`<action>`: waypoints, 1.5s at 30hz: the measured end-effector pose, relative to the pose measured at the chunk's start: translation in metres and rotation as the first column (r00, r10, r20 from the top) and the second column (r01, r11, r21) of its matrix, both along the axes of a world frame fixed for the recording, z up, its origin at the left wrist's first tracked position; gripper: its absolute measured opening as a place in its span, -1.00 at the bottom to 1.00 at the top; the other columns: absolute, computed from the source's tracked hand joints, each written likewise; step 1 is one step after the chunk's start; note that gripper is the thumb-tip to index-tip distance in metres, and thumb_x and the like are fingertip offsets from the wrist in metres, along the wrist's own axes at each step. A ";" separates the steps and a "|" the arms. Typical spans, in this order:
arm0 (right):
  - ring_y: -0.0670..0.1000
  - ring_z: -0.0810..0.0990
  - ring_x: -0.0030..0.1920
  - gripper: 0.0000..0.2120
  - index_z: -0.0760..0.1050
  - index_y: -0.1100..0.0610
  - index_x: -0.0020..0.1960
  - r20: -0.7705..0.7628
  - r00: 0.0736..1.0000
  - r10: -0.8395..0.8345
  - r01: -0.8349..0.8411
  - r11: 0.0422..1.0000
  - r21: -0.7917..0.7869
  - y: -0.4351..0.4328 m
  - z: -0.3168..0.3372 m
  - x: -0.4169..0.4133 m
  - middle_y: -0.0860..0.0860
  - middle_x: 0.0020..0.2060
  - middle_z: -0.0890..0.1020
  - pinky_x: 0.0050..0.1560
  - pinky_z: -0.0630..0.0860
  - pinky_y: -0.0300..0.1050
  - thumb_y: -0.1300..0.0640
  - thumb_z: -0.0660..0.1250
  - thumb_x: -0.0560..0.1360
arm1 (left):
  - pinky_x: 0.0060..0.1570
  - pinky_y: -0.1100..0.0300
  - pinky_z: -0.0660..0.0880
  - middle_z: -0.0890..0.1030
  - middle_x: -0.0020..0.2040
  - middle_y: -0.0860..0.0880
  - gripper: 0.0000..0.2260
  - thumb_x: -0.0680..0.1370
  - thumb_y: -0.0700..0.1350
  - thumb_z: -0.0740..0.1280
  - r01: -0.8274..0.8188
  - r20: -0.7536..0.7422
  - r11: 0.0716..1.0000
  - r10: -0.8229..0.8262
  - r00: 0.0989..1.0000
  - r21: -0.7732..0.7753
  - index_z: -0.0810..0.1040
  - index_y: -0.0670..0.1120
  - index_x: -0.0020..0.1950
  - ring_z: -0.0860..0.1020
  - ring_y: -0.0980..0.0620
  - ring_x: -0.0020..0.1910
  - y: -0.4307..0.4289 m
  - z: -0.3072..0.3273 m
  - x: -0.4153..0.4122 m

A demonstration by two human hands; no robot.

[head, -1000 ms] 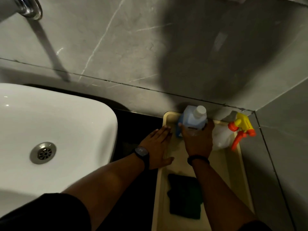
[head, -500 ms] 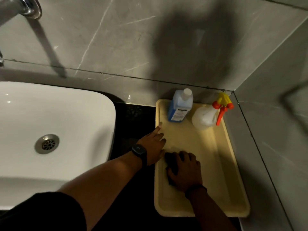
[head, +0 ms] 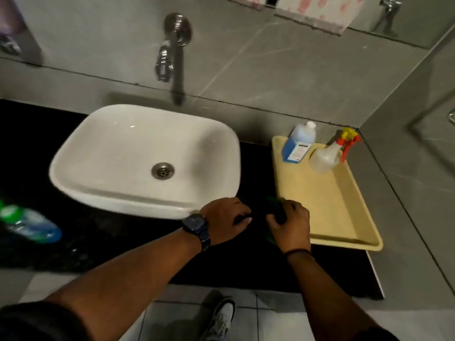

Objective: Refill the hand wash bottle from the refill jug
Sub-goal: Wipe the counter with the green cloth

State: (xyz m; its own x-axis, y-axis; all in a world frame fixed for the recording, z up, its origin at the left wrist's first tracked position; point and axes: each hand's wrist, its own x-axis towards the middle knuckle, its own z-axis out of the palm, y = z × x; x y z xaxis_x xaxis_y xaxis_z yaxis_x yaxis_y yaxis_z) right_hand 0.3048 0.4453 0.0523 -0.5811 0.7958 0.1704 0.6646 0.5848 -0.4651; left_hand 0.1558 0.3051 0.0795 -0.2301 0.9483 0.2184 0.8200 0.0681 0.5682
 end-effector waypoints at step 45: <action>0.30 0.46 0.16 -0.64 0.55 0.21 0.09 0.165 0.962 0.217 -0.238 0.964 0.120 -0.206 -0.106 -0.128 0.24 0.04 0.60 0.04 0.45 0.17 -0.02 0.33 0.42 | 0.42 0.05 -0.21 -0.12 0.55 0.06 0.06 0.16 0.61 0.02 -0.595 -0.245 0.707 0.543 0.803 -0.383 -0.17 0.08 0.50 -0.18 0.09 0.50 -0.267 -0.157 -0.110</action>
